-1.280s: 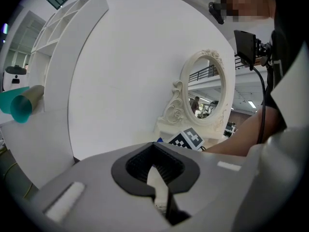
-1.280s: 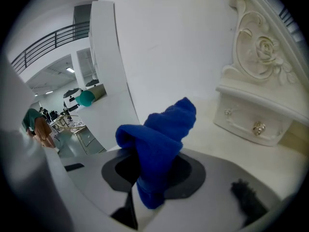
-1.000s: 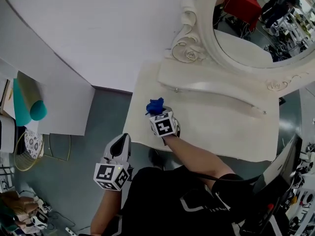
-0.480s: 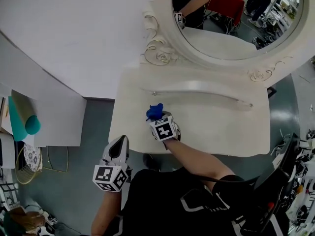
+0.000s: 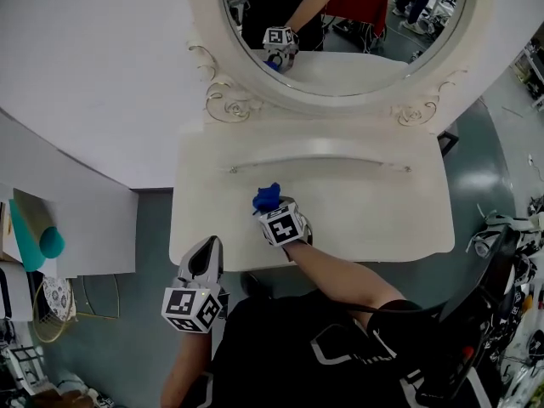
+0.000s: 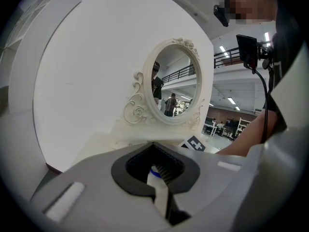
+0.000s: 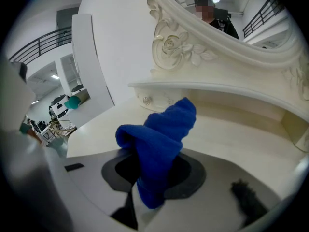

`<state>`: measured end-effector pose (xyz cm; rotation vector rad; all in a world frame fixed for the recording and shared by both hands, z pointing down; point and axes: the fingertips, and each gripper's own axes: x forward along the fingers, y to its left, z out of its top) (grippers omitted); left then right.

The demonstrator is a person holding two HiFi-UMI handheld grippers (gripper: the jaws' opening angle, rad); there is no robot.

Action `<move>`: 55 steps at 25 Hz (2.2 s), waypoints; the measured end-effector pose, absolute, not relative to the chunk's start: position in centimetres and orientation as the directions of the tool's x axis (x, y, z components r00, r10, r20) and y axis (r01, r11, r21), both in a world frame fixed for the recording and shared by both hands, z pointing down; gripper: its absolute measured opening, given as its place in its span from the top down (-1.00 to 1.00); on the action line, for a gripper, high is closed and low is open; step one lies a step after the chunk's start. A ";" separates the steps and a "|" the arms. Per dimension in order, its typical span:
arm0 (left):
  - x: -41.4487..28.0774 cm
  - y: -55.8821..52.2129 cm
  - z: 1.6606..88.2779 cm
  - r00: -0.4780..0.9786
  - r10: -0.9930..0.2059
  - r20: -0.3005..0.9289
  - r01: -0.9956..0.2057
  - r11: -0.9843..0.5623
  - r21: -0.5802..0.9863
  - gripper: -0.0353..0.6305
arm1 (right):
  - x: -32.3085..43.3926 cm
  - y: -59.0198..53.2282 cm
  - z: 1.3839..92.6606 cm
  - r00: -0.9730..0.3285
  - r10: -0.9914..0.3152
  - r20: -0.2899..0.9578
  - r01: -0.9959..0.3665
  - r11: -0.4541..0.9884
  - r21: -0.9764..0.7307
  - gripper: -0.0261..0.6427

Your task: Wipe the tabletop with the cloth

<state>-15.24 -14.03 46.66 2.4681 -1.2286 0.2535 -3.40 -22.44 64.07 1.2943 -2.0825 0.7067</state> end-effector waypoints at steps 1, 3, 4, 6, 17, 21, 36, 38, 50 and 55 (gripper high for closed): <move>-14.8 -14.0 46.6 0.608 -0.726 0.321 -0.794 -0.556 0.248 0.87 | -2.8 -22.3 64.1 -0.356 -0.607 0.711 -0.915 0.381 -0.132 0.56; -13.9 -13.9 46.7 0.619 -0.716 0.324 -0.786 -0.564 0.254 0.87 | -1.5 -22.0 64.1 -0.348 -0.613 0.710 -0.922 0.360 -0.141 0.56; -13.3 -13.9 46.6 0.625 -0.711 0.323 -0.780 -0.571 0.255 0.87 | -0.9 -21.8 64.2 -0.346 -0.614 0.709 -0.926 0.347 -0.152 0.56; -12.1 -14.1 46.5 0.639 -0.700 0.320 -0.769 -0.588 0.251 0.87 | 0.3 -21.6 64.3 -0.345 -0.613 0.711 -0.930 0.327 -0.169 0.56; -6.0 -14.3 46.2 0.692 -0.646 0.321 -0.720 -0.651 0.242 0.87 | 7.3 -20.2 64.3 -0.299 -0.641 0.706 -0.954 0.229 -0.196 0.56; -3.4 -14.4 46.2 0.714 -0.622 0.321 -0.697 -0.676 0.240 0.87 | 10.5 -19.5 64.2 -0.277 -0.655 0.703 -0.961 0.188 -0.204 0.56; 7.2 -12.8 46.6 0.797 -0.506 0.330 -0.589 -0.772 0.239 0.87 | 23.5 -15.7 64.3 -0.162 -0.697 0.698 -0.983 0.052 -0.176 0.56; 8.5 -12.6 46.6 0.804 -0.494 0.330 -0.578 -0.781 0.238 0.87 | 25.3 -15.0 64.3 -0.144 -0.697 0.702 -0.983 0.022 -0.180 0.56; 15.5 -10.3 46.4 0.828 -0.452 0.333 -0.536 -0.812 0.231 0.87 | 35.7 -11.0 64.6 -0.045 -0.707 0.706 -0.984 -0.090 -0.153 0.56; 18.4 -9.0 46.0 0.838 -0.432 0.334 -0.516 -0.826 0.226 0.87 | 39.4 -9.3 64.5 -0.017 -0.709 0.705 -0.981 -0.123 -0.148 0.56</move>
